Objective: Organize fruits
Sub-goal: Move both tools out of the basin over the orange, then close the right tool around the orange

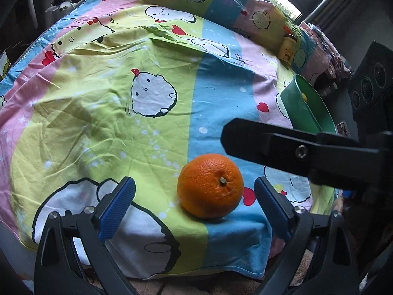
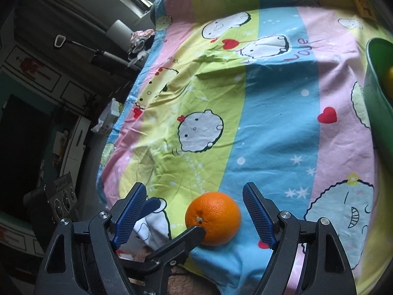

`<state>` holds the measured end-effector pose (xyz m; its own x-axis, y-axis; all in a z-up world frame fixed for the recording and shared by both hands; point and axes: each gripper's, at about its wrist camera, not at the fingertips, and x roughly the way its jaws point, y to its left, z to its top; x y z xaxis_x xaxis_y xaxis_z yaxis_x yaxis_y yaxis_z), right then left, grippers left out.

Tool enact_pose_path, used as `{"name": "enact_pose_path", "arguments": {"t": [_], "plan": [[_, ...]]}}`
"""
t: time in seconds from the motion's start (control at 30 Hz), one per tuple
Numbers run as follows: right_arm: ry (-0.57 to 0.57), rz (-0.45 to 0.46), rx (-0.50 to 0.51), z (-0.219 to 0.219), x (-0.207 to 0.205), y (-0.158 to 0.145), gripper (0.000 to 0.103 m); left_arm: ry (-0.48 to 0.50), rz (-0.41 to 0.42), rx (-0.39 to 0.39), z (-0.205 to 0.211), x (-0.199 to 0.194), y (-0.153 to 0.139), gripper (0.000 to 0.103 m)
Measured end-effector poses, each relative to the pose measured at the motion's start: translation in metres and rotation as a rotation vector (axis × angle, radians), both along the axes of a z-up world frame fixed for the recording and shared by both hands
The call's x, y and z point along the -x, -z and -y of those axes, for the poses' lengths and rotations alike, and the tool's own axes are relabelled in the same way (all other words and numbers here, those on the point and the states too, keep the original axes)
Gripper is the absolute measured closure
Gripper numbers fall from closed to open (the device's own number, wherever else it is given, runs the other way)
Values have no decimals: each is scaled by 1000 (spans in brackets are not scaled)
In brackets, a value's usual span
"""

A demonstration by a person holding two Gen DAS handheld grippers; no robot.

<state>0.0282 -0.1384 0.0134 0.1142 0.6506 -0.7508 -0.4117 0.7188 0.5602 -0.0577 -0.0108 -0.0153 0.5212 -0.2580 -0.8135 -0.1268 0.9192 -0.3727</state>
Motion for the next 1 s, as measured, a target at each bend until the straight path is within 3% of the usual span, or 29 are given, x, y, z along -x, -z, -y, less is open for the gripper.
{"name": "enact_pose_path", "arguments": {"t": [0.43, 1.0], "plan": [[-39, -57, 30, 3, 5, 25, 22, 33, -36, -16, 15, -6, 11, 12], [-81, -48, 89, -1, 10, 39, 22, 42, -56, -42, 21, -7, 19, 17]]}}
